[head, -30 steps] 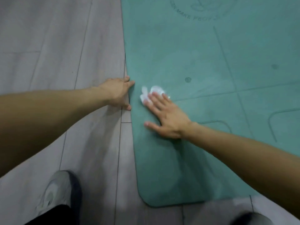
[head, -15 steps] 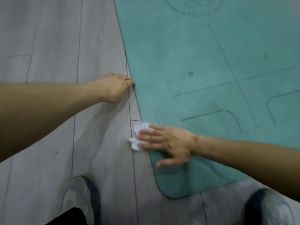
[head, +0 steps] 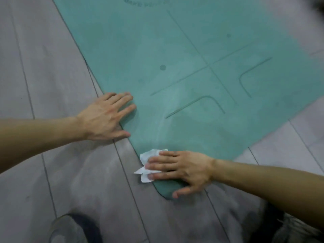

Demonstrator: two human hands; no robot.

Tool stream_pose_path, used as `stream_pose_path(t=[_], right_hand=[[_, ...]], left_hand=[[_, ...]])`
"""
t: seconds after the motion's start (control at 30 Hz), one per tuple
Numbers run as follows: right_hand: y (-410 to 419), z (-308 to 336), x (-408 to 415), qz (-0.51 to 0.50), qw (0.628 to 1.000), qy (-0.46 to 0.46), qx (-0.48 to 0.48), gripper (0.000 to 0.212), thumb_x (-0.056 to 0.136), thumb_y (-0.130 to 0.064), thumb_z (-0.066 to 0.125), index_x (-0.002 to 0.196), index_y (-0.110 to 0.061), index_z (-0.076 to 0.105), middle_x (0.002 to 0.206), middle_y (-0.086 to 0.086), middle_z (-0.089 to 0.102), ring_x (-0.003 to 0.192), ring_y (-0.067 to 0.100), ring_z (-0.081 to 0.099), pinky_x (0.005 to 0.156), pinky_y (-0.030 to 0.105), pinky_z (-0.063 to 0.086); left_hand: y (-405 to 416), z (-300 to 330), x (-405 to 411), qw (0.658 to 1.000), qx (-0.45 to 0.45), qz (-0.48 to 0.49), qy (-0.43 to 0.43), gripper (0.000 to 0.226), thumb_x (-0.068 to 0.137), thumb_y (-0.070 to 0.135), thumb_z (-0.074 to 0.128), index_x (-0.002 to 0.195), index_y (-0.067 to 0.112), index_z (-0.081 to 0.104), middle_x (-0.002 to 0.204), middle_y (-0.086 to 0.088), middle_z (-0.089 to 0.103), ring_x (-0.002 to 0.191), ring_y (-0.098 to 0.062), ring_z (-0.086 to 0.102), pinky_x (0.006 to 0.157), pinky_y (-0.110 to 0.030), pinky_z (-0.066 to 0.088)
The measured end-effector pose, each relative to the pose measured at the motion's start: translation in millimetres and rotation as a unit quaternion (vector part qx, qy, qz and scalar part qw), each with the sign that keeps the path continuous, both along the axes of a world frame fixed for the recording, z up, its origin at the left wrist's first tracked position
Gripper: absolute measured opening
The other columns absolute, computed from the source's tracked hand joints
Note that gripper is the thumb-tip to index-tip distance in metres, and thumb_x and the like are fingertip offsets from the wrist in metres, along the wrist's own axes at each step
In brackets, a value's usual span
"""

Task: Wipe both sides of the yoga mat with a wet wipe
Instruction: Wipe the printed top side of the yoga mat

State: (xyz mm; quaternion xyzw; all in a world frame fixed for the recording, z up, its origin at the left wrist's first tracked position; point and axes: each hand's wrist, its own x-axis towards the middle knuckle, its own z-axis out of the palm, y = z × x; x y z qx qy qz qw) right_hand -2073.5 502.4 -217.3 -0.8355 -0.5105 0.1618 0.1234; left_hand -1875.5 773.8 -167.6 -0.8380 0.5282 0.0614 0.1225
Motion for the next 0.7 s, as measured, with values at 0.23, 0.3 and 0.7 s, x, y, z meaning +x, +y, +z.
stream_pose_path(t=[0.23, 0.3, 0.7], right_hand=[[-107.1, 4.7, 147.8, -0.546, 0.830, -0.049, -0.105, 0.076, 0.104, -0.069, 0.012, 0.169, -0.029, 0.004, 0.177, 0.004, 0.000, 0.162, 0.015, -0.008, 0.132, 0.045, 0.000], [-72.0, 1.6, 133.3, -0.574, 0.816, -0.029, -0.069, 0.085, 0.101, -0.076, 0.017, 0.169, -0.025, 0.007, 0.177, 0.007, 0.000, 0.163, 0.018, -0.008, 0.132, 0.046, -0.001], [-143.5, 7.6, 138.1, -0.623, 0.773, -0.010, -0.117, 0.085, 0.099, -0.078, 0.008, 0.169, -0.030, 0.001, 0.177, 0.003, -0.003, 0.162, 0.015, -0.010, 0.132, 0.041, -0.005]], left_hand=[[-10.2, -5.9, 13.2, 0.999, 0.033, -0.037, 0.020, 0.119, 0.078, 0.098, 0.040, 0.164, 0.015, 0.029, 0.168, -0.020, 0.025, 0.160, -0.034, 0.015, 0.127, -0.054, 0.021], [-16.4, -6.2, 20.3, 0.998, 0.052, -0.016, 0.026, 0.134, 0.067, 0.104, 0.040, 0.165, 0.015, 0.022, 0.170, -0.019, 0.018, 0.160, -0.035, 0.010, 0.128, -0.053, 0.019], [-75.7, 3.3, 59.6, 0.990, 0.037, 0.013, 0.132, 0.152, 0.048, 0.111, 0.047, 0.165, 0.020, 0.014, 0.169, -0.006, 0.017, 0.158, -0.025, 0.015, 0.130, -0.043, 0.014]])
